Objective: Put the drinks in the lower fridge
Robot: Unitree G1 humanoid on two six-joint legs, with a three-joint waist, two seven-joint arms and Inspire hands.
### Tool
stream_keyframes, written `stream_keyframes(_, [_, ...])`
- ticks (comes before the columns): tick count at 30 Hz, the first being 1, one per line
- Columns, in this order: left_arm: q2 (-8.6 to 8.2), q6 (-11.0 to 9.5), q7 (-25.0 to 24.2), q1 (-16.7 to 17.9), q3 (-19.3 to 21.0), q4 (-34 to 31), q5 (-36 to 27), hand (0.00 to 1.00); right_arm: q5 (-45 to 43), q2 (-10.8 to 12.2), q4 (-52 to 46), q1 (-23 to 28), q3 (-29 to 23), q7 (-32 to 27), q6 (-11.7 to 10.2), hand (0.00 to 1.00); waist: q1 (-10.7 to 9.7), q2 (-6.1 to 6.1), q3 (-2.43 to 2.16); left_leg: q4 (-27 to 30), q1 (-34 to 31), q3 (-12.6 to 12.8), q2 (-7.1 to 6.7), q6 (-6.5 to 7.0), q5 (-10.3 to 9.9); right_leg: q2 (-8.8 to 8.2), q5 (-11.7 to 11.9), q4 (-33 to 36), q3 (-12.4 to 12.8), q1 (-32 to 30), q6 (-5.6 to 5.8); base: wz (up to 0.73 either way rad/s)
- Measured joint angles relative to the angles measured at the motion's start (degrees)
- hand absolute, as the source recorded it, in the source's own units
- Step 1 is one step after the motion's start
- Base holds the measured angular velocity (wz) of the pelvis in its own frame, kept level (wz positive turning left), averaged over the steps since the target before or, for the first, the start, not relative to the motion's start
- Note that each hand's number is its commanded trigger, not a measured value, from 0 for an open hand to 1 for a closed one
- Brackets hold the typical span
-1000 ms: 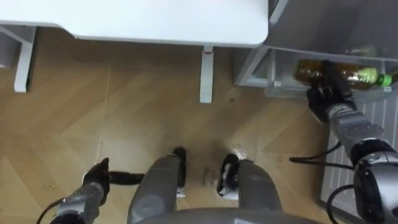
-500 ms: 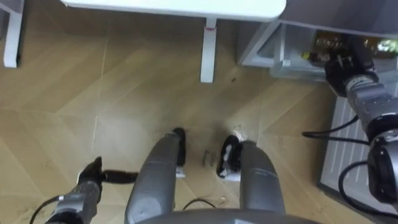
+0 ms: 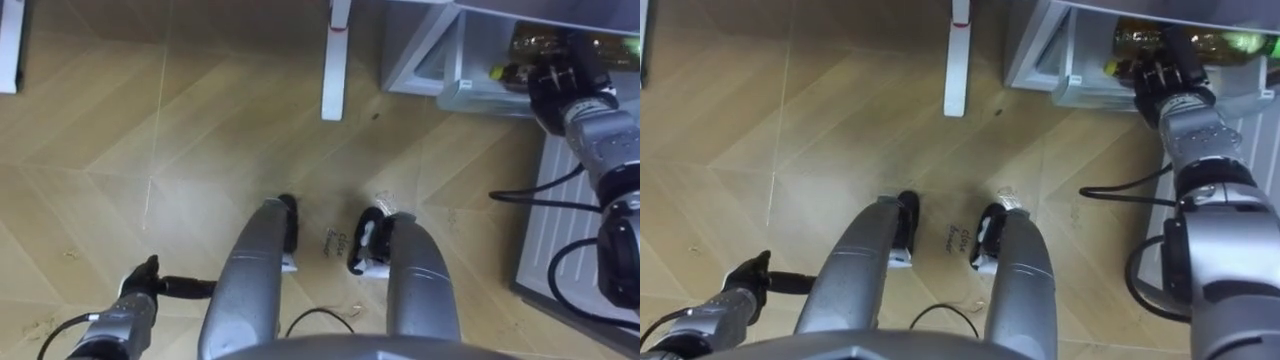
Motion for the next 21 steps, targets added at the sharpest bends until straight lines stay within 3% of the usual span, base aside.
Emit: stream_keyframes(21, [0.04,-0.2,-0.1,0.0,0.0,0.0,0.0,0.0,1.6,0.0,-1.0,-0.9,0.1,-1.0,-1.2,0.0,0.0,0.06,-0.04,-0.1,-0.4,0.2,-0.03,0.34,0.1,0.16,-0.1,0.0,0.2,-0.5,-0.24,0.0])
